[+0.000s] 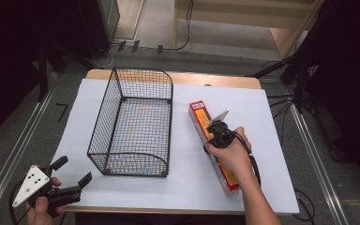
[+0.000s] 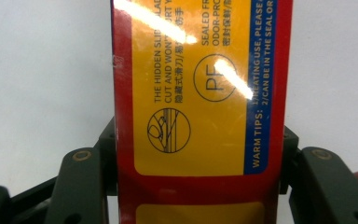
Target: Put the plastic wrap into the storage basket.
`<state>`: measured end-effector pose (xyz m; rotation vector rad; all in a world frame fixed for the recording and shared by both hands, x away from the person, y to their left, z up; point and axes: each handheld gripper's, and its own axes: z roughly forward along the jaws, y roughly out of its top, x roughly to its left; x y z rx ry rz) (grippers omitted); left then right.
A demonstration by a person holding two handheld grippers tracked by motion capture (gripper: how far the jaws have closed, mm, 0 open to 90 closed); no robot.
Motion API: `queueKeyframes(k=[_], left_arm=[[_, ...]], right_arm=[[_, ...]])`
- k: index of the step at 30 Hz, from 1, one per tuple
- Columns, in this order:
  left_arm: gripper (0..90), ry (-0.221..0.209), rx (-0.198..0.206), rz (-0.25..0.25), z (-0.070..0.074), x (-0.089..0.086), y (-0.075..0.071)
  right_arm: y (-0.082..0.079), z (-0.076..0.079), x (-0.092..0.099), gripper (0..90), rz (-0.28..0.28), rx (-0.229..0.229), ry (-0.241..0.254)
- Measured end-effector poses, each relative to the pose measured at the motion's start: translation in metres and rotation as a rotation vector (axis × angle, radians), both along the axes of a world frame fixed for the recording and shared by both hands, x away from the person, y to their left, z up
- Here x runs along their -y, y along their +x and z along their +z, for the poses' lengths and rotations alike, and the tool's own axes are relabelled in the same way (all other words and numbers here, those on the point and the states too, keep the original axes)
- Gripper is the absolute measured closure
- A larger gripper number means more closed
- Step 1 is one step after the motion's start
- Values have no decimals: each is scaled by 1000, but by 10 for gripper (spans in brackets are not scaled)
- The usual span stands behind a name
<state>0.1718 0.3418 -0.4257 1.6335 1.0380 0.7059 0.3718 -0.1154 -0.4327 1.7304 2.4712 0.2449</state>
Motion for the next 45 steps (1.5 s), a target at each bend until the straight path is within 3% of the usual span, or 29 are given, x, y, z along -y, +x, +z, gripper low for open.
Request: queueKeyframes(k=[3, 7, 10, 16, 19, 22, 30, 45], left_arm=[[29, 1, 0, 1, 0, 0, 0], [29, 0, -3, 2, 0, 0, 0], [29, 3, -1, 1, 0, 1, 0], [29, 6, 1, 5, 0, 1, 0], [29, 5, 3, 6, 0, 1, 0], [29, 4, 6, 4, 0, 1, 0], [29, 1, 10, -1, 1, 1, -1], [29, 5, 9, 1, 1, 2, -1]], right_arm=[[-2, 6, 1, 432, 47, 21, -22], [-3, 18, 7, 433, 90, 28, -3], [-4, 30, 13, 432, 155, 38, -13], [-6, 45, 18, 430, 227, 48, -32], [-7, 56, 22, 430, 262, 45, -9], [-9, 65, 25, 429, 281, 50, 10], [-13, 76, 21, 428, 348, 74, 8], [-18, 97, 11, 426, 395, 101, 24]])
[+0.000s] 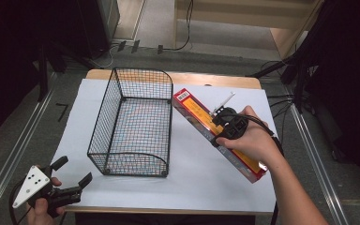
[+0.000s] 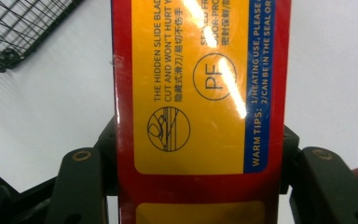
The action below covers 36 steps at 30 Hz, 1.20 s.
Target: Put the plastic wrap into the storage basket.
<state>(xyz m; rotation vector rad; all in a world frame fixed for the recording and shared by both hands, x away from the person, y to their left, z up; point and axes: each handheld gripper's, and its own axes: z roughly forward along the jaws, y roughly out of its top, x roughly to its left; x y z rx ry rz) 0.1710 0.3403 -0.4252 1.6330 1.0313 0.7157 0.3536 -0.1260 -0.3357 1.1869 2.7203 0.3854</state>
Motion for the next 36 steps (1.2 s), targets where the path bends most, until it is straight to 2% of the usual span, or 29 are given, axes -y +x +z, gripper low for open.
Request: queueKeyframes(k=[13, 21, 36], left_arm=[[29, -2, 1, -1, 0, -1, -1], [29, -2, 0, 1, 0, -1, -1], [29, -11, 4, 5, 1, -3, -1]], right_arm=[[-2, 13, -26, 426, 60, 18, 3], [-3, 18, -53, 426, 111, 9, 10], [-4, 17, -92, 425, 185, 0, 9]])
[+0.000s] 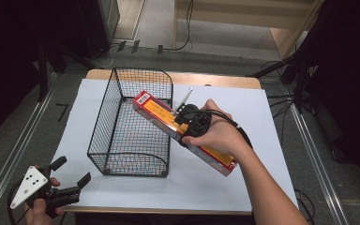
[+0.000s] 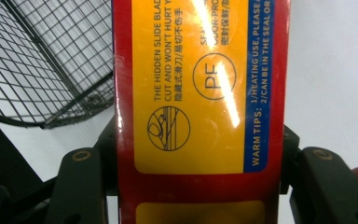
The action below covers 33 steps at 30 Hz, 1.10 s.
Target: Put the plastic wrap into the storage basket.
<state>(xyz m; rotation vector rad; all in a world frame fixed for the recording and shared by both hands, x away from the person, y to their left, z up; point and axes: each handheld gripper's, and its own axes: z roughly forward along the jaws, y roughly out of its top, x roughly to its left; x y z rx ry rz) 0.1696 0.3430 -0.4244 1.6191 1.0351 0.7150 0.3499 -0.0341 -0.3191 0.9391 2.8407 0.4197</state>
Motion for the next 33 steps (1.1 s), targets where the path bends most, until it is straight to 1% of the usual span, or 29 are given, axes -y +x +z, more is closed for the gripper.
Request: queueKeyframes(k=[13, 18, 19, 22, 24, 27, 33], left_arm=[[29, 1, 0, 1, 0, -1, 0], [29, 1, 0, 1, 0, -1, 0], [29, 1, 0, 1, 0, 0, 0], [29, 0, 1, 1, 0, 0, 0], [29, 0, 2, 1, 0, 0, 0], [29, -1, 1, 1, 0, -1, 0], [29, 0, 2, 0, 0, -1, 0]], right_arm=[[0, -6, -26, 424, 51, -11, -9], [-1, -9, -32, 424, 64, -8, -8], [-1, -10, -36, 424, 74, -9, -16], [-1, -11, -39, 424, 74, -11, -17], [-1, -12, -41, 423, 85, -15, -18], [0, -12, -44, 423, 85, -18, -7], [0, -11, -51, 423, 102, -16, -25]])
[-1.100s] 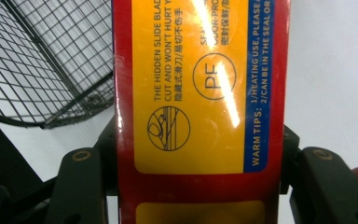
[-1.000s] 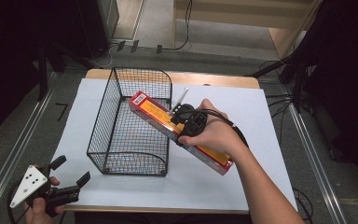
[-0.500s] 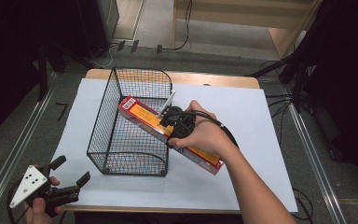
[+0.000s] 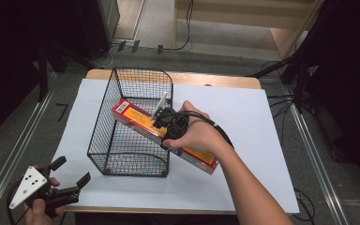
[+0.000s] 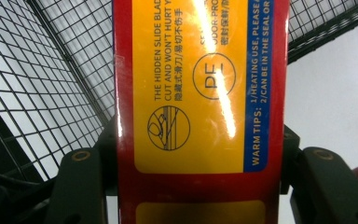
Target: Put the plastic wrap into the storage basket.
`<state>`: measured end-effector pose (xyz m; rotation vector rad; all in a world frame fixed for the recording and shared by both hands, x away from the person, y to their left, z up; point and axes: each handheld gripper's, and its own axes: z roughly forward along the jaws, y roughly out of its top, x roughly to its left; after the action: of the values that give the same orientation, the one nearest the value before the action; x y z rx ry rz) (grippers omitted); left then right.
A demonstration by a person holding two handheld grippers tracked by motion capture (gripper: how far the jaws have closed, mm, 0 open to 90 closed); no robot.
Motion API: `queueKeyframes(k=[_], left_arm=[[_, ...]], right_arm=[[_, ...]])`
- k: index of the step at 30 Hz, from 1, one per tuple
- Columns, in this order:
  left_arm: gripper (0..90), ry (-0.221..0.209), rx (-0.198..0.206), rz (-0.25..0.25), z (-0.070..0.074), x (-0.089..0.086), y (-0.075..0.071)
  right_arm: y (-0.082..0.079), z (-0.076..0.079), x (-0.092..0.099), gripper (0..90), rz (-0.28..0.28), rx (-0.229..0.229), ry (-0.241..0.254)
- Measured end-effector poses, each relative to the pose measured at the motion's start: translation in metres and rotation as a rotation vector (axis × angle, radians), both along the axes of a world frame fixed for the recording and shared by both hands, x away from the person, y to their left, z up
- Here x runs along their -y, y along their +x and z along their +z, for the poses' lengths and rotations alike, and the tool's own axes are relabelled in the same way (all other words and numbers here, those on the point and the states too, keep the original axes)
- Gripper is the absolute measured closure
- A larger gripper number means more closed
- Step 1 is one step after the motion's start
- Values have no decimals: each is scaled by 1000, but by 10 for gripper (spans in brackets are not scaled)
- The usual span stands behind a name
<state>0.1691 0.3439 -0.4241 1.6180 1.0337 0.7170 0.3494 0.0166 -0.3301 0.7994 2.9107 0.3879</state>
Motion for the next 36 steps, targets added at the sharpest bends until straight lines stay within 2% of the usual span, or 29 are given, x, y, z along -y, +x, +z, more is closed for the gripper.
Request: queueKeyframes(k=[11, 16, 18, 23, 36], left_arm=[[29, -4, 4, 2, 0, 0, 0], [29, -7, 3, 2, 1, -1, -1], [29, -9, 3, 4, 1, -1, -1], [29, -12, 4, 2, 0, -2, -1], [29, -7, 2, 2, 0, 0, -1]], right_arm=[[4, 0, -17, 423, 26, -7, 0], [7, 1, -29, 423, 44, -8, -33], [9, 1, -31, 422, 36, -12, -34], [13, 0, -30, 422, 29, -26, -23], [13, -1, -31, 420, 21, -37, -31]])
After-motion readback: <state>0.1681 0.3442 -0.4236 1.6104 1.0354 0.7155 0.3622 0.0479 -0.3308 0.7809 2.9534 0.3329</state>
